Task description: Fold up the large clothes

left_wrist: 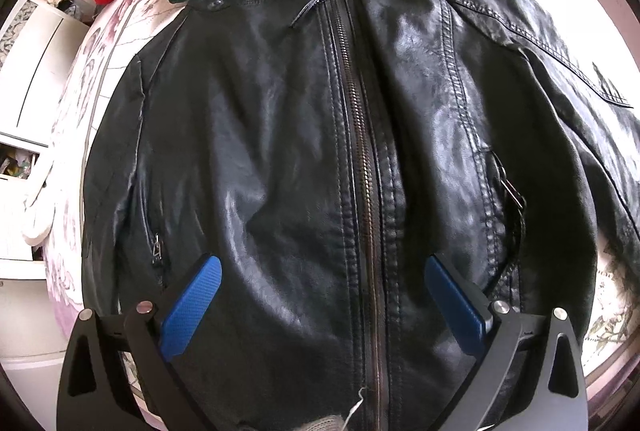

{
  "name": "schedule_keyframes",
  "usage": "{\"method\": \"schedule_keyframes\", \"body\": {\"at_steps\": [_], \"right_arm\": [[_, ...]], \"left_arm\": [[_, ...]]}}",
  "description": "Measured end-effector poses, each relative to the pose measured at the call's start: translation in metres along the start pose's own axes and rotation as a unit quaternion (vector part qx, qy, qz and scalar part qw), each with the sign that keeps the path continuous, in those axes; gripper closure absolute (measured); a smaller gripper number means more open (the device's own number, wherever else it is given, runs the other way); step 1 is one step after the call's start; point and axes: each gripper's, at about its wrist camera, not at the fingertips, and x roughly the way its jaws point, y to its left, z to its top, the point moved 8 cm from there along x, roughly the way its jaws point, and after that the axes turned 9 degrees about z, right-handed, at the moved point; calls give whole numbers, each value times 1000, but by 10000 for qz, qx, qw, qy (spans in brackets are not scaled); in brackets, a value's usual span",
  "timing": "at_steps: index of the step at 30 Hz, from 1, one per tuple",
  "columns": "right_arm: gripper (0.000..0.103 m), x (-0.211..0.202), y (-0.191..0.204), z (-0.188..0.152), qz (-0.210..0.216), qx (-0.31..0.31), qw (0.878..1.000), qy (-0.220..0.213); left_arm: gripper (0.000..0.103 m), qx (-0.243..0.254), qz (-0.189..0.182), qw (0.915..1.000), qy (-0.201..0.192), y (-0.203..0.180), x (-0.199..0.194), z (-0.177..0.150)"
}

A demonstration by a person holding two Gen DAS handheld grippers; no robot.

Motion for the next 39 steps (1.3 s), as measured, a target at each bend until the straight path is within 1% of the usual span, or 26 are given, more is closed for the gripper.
{"method": "schedule_keyframes", "body": {"at_steps": [1,2,4,6,7,8,9,10,11,14,17,19,22,24,25,27,29,30,31,32,33,34,36,37,38,39], "right_arm": [[69,-5,6,2,98,38,9998,-184],[69,-6,15,4,305,17,9990,-322],[69,7,21,4,497,49,9984,-272],[63,33,20,1,762,163,9969,-83],[63,40,20,1,857,183,9961,-135],[63,43,24,3,878,154,9958,-201],[64,46,31,5,779,49,9968,-183],[92,47,37,5,720,-37,9972,-180],[98,42,47,9,609,-205,9976,-257],[98,19,76,17,373,-541,9960,-609],[98,7,102,25,279,-766,9939,-737],[98,4,121,27,311,-930,9926,-713],[98,-8,176,12,534,-1515,9846,-684],[98,-15,215,-6,735,-1909,9771,-581],[98,-17,236,-19,811,-2154,9718,-514],[98,-17,281,-54,976,-2671,9581,-341],[98,-14,320,-95,1097,-3210,9406,-146],[98,-10,341,-125,1170,-3578,9265,22],[98,-4,356,-145,1166,-3829,9163,160],[98,4,374,-187,1224,-4270,8951,391],[98,11,384,-218,1263,-4518,8813,572],[98,22,390,-259,1231,-4880,8601,832],[98,42,394,-333,1218,-5428,8211,1275],[98,49,394,-360,1170,-5623,8063,1415],[98,62,385,-408,1139,-5958,7762,1718],[98,71,375,-443,1080,-6230,7512,1895]], "left_arm": [[0,-13,5,10000,-9,0,1,2],[0,-66,14,10000,-43,1,3,7],[0,-121,50,9999,-69,2,7,17],[0,-158,82,9998,-84,1,12,25],[0,-165,93,9998,-86,1,14,28],[0,-184,88,9997,-93,1,16,34],[0,-205,87,9997,-110,1,17,38],[0,-232,87,9996,-143,2,18,44],[0,-256,73,9995,-162,2,19,50],[0,-302,54,9994,-174,0,25,67],[0,-196,4,9998,32,-8,43,82],[0,-170,-94,9998,98,-10,51,88],[0,-194,-341,9992,121,-7,54,92],[0,-292,-447,9984,182,5,54,93],[0,-455,-498,9975,196,20,53,93],[0,-732,-765,9940,264,43,50,90],[0,-1059,-693,9917,245,81,46,85],[0,-1249,-696,9895,227,106,44,80],[0,-1419,-639,9875,241,129,44,74],[0,-1591,-577,9853,241,152,45,68],[0,-1754,-507,9829,234,175,47,60],[0,-1887,-395,9809,238,197,50,52],[0,-2289,4,9730,293,260,63,26],[0,-2399,123,9702,334,276,67,17],[0,-2619,332,9635,436,308,77,3],[0,-2760,435,9589,489,324,82,-14]]}}
